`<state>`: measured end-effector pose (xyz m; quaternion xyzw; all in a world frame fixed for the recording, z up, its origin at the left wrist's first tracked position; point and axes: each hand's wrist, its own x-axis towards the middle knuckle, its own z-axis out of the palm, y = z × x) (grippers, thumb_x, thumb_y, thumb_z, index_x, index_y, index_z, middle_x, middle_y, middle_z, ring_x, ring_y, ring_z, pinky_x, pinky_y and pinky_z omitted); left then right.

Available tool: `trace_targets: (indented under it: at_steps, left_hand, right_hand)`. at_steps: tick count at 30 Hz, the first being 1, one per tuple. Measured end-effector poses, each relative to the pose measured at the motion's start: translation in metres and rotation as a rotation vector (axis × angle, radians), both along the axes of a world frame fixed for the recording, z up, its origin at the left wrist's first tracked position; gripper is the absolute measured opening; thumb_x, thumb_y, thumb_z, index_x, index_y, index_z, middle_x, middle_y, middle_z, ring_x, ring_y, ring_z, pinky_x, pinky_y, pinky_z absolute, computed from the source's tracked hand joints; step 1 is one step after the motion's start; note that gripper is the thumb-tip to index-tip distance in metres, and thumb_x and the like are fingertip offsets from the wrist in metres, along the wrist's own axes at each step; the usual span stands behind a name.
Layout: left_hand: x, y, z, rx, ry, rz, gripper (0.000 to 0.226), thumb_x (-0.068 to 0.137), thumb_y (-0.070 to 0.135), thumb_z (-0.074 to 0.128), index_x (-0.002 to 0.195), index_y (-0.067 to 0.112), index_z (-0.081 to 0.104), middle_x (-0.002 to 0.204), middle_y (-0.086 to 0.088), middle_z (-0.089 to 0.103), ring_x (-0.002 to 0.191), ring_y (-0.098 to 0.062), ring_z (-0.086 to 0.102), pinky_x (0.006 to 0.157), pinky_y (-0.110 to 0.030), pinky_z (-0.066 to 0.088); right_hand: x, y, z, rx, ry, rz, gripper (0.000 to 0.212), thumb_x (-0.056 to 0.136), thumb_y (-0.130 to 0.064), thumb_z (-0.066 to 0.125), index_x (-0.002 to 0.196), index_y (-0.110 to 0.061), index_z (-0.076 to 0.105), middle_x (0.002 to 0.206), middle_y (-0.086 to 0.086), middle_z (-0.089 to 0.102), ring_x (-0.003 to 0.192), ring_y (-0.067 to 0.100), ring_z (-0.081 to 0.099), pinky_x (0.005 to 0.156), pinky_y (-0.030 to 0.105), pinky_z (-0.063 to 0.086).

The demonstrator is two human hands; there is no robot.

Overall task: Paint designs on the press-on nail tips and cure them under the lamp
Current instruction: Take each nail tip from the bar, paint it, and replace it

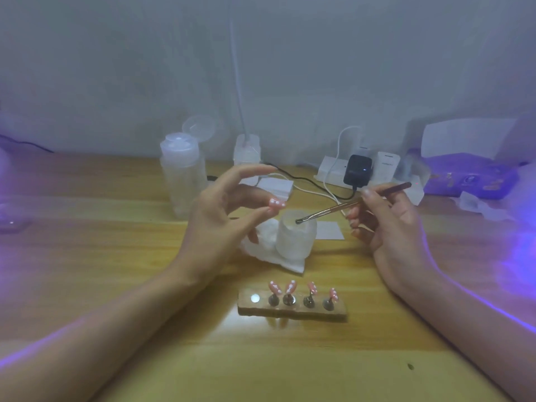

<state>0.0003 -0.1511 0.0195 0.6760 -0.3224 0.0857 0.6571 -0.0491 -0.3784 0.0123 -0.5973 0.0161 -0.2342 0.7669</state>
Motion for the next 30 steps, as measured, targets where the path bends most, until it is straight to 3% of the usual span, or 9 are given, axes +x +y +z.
trace_targets:
  at_steps: [7,12,16,19,25,30]
  left_hand:
    - [-0.003,0.002,-0.006,0.047,0.006,0.061,0.042,0.085,0.014,0.077,0.121,0.029,0.061,0.087,0.008,0.077,0.094,-0.008,0.071,0.055,-0.018,0.048]
    - [-0.003,0.000,-0.010,-0.011,0.041,0.040,0.051,0.083,0.015,0.078,0.126,0.029,0.056,0.085,0.004,0.076,0.089,-0.013,0.072,0.062,-0.024,0.055]
    - [0.000,-0.001,-0.011,-0.021,0.053,-0.006,0.056,0.081,0.009,0.078,0.128,0.025,0.053,0.085,0.002,0.075,0.095,-0.016,0.073,0.082,-0.026,0.054]
    - [0.002,-0.001,-0.013,-0.026,0.082,-0.043,0.057,0.081,0.001,0.077,0.129,0.022,0.053,0.083,0.000,0.073,0.096,-0.018,0.074,0.082,-0.024,0.054]
    - [0.002,-0.001,-0.014,0.048,0.070,-0.034,0.051,0.083,0.003,0.077,0.122,0.028,0.057,0.082,-0.003,0.072,0.095,-0.018,0.074,0.080,-0.033,0.053]
    - [0.001,0.000,-0.014,0.089,0.096,-0.021,0.039,0.083,0.004,0.078,0.112,0.024,0.061,0.083,-0.002,0.073,0.094,-0.018,0.073,0.076,-0.045,0.052]
  right_hand:
    - [0.001,0.001,0.001,0.030,0.022,0.011,0.009,0.097,-0.018,0.056,0.089,-0.021,0.056,0.065,0.004,0.066,0.056,0.011,0.061,0.051,0.019,0.049]
    - [0.000,0.001,0.003,0.095,0.024,0.000,0.011,0.098,-0.017,0.056,0.087,-0.018,0.057,0.063,0.002,0.066,0.056,0.010,0.061,0.050,0.017,0.049]
    - [0.001,0.000,0.003,0.122,0.023,-0.013,0.012,0.098,-0.017,0.056,0.086,-0.018,0.057,0.064,0.002,0.066,0.057,0.009,0.062,0.051,0.017,0.049]
    - [0.001,0.001,0.003,0.132,0.016,0.003,0.012,0.098,-0.017,0.056,0.086,-0.018,0.057,0.064,0.002,0.066,0.058,0.009,0.062,0.052,0.017,0.050]
    - [-0.001,0.004,0.005,0.090,0.029,0.030,0.010,0.090,-0.025,0.061,0.083,-0.019,0.058,0.066,0.003,0.070,0.058,0.009,0.067,0.051,0.016,0.051]
    - [-0.001,0.004,0.005,0.054,0.046,0.054,0.015,0.098,-0.020,0.056,0.084,-0.019,0.052,0.065,0.004,0.069,0.055,0.010,0.066,0.051,0.016,0.050]
